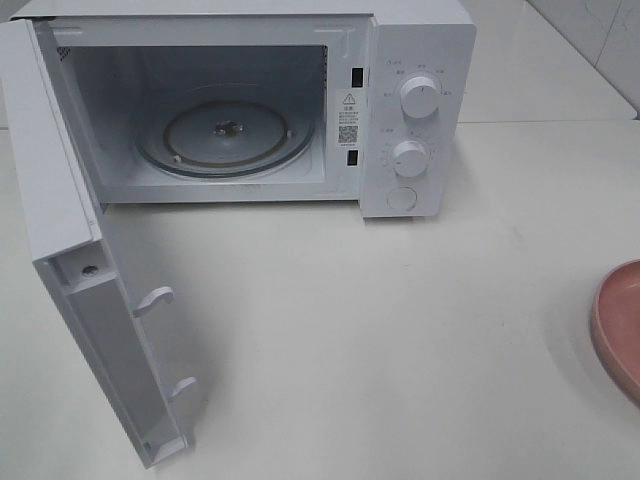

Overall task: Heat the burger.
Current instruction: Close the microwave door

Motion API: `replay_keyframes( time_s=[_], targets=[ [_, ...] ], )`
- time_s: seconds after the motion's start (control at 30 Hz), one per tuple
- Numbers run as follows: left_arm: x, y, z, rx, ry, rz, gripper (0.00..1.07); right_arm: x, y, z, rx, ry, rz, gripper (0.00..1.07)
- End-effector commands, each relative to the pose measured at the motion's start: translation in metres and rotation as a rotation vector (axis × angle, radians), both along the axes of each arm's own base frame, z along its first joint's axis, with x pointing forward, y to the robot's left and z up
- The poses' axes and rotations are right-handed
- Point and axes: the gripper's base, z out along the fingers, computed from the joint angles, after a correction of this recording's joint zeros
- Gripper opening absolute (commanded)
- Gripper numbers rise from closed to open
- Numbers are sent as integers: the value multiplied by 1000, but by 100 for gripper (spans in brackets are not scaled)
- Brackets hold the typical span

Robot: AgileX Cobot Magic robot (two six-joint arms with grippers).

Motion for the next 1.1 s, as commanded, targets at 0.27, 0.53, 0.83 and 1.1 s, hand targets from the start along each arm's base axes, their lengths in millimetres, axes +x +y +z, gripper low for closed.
replay_keyframes(
  time_s=[0.27, 0.53, 0.83, 1.1],
  targets=[
    [0, 0, -1, -4, -4, 0, 100, -4, 0, 0, -5, -33, -4, 76],
    [0, 0, -1, -4, -4, 0, 100, -4, 0, 0, -5, -33, -4, 76],
    [-1, 0, 2, -24, -23, 9, 100, -4, 0, 0, -5, -33, -4, 76],
    [2, 3, 21, -70, -166, 65, 83, -4, 0, 0, -5, -33, -4, 76]
  ],
)
